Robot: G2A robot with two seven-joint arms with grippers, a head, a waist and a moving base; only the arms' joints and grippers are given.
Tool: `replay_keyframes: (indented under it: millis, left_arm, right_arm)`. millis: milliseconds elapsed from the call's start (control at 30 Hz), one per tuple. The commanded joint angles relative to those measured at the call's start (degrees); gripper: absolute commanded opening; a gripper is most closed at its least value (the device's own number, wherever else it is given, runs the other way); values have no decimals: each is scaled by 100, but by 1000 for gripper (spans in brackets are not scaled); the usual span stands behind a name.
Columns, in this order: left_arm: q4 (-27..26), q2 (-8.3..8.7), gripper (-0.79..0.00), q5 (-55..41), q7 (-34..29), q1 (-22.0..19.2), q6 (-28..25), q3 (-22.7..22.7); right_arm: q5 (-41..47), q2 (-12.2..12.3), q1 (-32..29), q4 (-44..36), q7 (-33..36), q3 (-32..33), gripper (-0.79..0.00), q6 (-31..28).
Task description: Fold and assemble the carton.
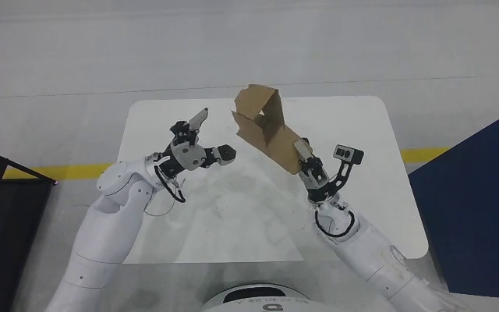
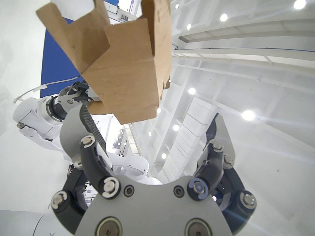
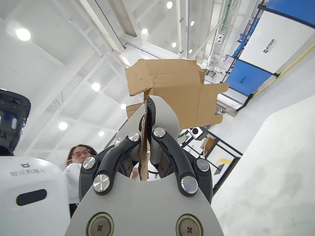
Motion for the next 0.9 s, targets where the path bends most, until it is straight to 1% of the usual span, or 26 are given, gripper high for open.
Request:
replay_keyframes:
  millis: [0, 167, 333, 367, 400, 433, 500, 533, 567, 600, 667, 700, 767, 833, 867]
  left_arm:
    - [56, -1, 0, -78, -33, 45, -91, -58]
    - [237, 12, 0, -234, -30, 287, -284, -296]
    - [382, 18, 0, -313, -56, 504, -368, -418]
    - [403, 17, 0, -318, -57, 536, -392, -425]
    - [415, 15, 0, -326, -57, 566, -415, -424]
    - [426, 11, 0, -362, -56, 592, -440, -427]
    - [452, 3, 0, -427, -63, 628, -499, -440]
    - [466, -1, 0, -475, -71, 644, -540, -454]
    - [474, -6, 0, -521, -85, 659, -582, -468]
    - [482, -7, 0, -539, -92, 672, -612, -485]
    - [493, -9, 0, -578, -118, 695, -634, -521]
    - [502, -9, 0, -581, -120, 703, -641, -542]
    - [503, -8, 0, -588, -130, 715, -657, -582]
    - [500, -8, 0, -602, -144, 724, -652, -617]
    - [491, -8, 0, -598, -145, 727, -657, -629]
  right_arm:
    - [471, 4, -36, 59, 619, 221, -785, 0]
    - [471, 4, -36, 59, 619, 221, -785, 0]
    - [471, 4, -36, 59, 619, 221, -785, 0]
    - [566, -5, -54, -31, 619, 195, -785, 87]
    - [827, -18, -89, -151, 644, 131, -785, 161]
    - [1269, -33, -116, -312, 717, 39, -785, 181]
    - [2646, -48, -133, -670, 1242, -225, -785, 349]
    - [3667, -54, -137, -939, 1683, -344, -785, 561]
    - [4765, -50, -130, -1135, 2258, -347, -785, 886]
    - [5866, -44, -147, -1212, 2936, -261, -785, 1365]
    - [7548, -43, -214, -1013, 4351, 7, -785, 2489]
    - [8212, -53, -244, -858, 4904, 104, -785, 3124]
    - [8865, -68, -211, -536, 5522, 178, -785, 4284]
    - [9498, -98, -158, -363, 5749, 72, -785, 5670]
    - [9706, -112, -100, -213, 5770, 79, -785, 6072]
